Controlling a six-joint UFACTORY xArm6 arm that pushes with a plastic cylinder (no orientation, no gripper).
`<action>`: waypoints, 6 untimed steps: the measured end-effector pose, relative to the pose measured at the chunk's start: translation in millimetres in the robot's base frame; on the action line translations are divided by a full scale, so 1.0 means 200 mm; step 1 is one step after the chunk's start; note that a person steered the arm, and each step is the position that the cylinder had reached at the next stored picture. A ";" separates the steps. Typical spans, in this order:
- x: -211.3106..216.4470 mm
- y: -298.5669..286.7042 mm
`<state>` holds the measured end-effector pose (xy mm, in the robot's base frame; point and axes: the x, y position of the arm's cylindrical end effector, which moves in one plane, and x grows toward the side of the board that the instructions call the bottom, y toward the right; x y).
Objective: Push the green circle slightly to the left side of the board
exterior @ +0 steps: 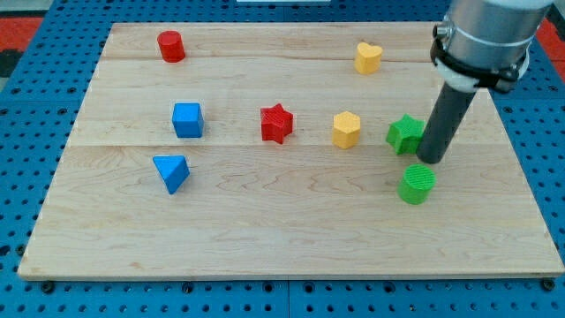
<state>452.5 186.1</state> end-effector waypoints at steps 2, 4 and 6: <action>0.40 0.43; 0.44 0.07; 0.39 0.02</action>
